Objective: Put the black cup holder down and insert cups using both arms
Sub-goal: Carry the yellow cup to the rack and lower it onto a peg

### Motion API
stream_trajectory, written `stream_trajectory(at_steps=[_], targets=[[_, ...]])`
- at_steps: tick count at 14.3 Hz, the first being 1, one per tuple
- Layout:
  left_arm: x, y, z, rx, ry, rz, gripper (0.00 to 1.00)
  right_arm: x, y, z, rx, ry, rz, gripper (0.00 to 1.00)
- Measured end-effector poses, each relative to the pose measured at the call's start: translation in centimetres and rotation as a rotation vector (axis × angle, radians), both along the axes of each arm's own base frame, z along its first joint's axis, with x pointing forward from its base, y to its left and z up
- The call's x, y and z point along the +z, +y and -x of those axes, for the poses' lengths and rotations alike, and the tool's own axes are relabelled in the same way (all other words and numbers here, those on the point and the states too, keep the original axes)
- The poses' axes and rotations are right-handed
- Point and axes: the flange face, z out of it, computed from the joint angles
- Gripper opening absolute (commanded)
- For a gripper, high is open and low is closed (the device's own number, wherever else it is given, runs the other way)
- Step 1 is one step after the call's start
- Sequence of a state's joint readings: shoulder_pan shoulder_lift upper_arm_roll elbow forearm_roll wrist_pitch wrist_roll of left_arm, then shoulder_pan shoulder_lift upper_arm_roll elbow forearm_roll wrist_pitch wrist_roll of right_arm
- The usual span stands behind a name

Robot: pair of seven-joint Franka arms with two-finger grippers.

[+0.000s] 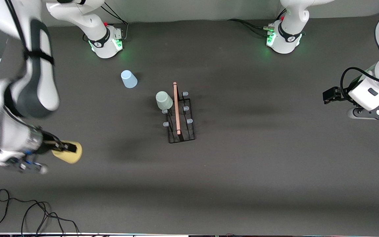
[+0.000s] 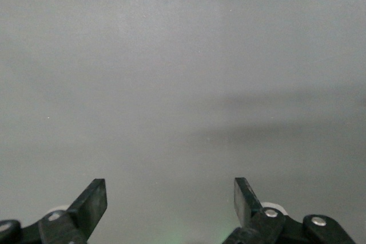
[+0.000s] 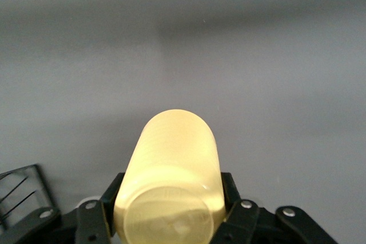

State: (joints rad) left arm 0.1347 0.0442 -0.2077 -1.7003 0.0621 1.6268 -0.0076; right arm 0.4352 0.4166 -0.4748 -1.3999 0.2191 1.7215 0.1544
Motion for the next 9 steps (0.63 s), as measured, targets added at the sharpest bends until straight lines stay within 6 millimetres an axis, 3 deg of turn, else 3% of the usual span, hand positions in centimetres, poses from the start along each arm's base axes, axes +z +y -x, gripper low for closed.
stream_trajectory(at_steps=[2,4,9], targets=[[0.0,0.0,0.0,0.000,0.000,0.000,0.99,3.6,2.3,2.2,-0.116,0.026,-0.018,0.00],[0.0,0.0,0.0,0.000,0.000,0.000,0.99,4.9,6.5,3.6,-0.281,0.046,-0.014,0.00],[0.0,0.0,0.0,0.000,0.000,0.000,0.99,3.6,22.2,7.6,-0.606,0.083,0.026,0.00]])
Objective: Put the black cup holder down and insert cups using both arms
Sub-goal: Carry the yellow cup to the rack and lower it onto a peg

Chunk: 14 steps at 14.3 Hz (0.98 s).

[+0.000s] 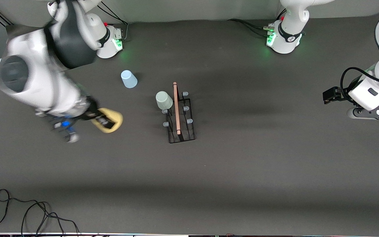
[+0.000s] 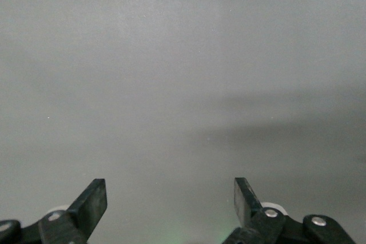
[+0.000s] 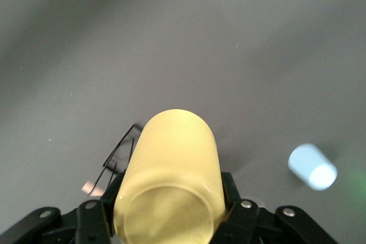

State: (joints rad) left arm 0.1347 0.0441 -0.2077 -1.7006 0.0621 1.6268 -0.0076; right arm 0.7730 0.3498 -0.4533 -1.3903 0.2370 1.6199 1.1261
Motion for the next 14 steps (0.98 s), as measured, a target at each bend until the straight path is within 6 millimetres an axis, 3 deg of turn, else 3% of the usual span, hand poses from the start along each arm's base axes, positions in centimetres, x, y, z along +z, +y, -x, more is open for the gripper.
stream_trajectory(at_steps=[2,5,8,11,14], targets=[[0.0,0.0,0.0,0.000,0.000,0.000,0.99,-1.1,5.6,1.6,-0.086,-0.003,0.007,0.00],[0.0,0.0,0.0,0.000,0.000,0.000,0.99,-3.3,10.7,3.0,-0.146,-0.024,0.008,0.00],[0.0,0.0,0.0,0.000,0.000,0.000,0.99,-6.4,12.0,2.5,-0.170,-0.042,0.019,0.00],[0.0,0.0,0.0,0.000,0.000,0.000,0.99,-10.9,11.4,1.9,-0.198,-0.068,0.018,0.00],[0.0,0.0,0.0,0.000,0.000,0.000,0.99,-15.0,11.1,2.4,-0.207,-0.079,0.026,0.00]])
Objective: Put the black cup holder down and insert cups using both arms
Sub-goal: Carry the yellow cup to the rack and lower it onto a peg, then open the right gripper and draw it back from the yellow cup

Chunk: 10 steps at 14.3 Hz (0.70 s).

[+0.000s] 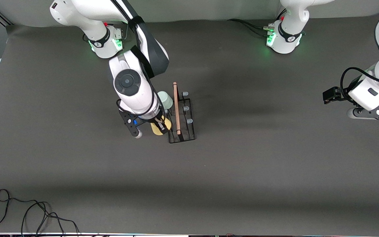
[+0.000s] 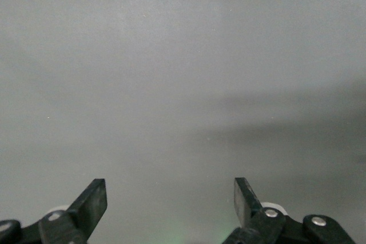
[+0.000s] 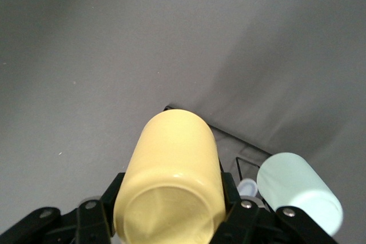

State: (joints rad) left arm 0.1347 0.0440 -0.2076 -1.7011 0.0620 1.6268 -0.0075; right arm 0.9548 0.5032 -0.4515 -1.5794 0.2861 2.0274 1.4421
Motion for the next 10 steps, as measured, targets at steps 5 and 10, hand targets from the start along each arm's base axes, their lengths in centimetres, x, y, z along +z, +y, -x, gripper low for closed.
stream_trajectory(at_steps=[5,10], targets=[[0.0,0.0,0.0,0.000,0.000,0.000,0.99,-4.1,0.7,1.5,-0.018,0.015,-0.022,0.00],[0.0,0.0,0.0,0.000,0.000,0.000,0.99,-7.6,1.5,1.8,-0.023,0.021,-0.009,1.00]])
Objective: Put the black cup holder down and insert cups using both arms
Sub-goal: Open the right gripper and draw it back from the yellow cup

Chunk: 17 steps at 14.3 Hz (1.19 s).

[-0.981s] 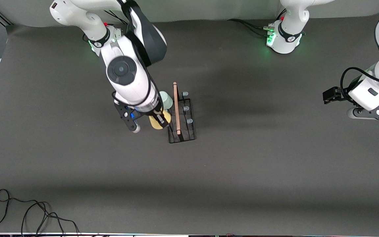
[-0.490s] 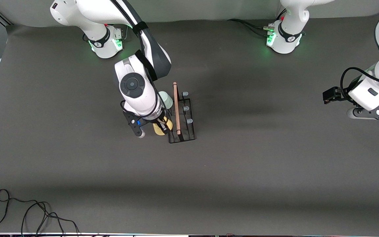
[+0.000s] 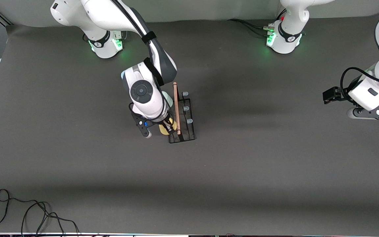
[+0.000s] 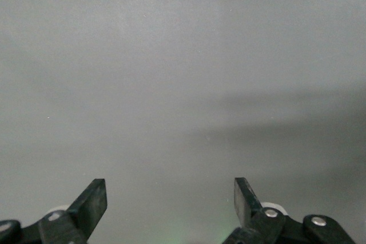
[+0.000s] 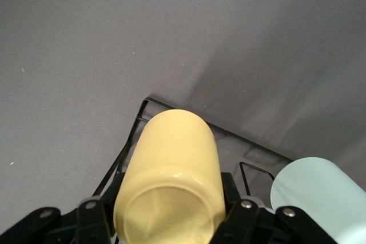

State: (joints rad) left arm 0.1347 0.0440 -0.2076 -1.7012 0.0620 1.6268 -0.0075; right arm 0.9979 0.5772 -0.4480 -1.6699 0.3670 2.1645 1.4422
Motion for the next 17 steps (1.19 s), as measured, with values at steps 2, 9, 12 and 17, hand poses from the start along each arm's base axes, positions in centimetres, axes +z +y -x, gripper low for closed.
stream_trajectory(at_steps=[2,9,12,17], targets=[[0.0,0.0,0.0,0.000,0.000,0.000,0.99,0.0,-0.1,-0.2,-0.002,-0.005,-0.001,1.00],[0.0,0.0,0.0,0.000,0.000,0.000,0.99,13.6,-0.3,-2.1,0.017,0.049,-0.012,1.00],[0.0,0.0,0.0,0.000,0.000,0.000,0.99,23.0,-1.2,-0.6,0.058,0.062,-0.036,1.00],[0.0,0.0,0.0,0.000,0.000,0.000,0.99,30.7,-6.3,2.0,0.245,0.051,0.012,1.00]])
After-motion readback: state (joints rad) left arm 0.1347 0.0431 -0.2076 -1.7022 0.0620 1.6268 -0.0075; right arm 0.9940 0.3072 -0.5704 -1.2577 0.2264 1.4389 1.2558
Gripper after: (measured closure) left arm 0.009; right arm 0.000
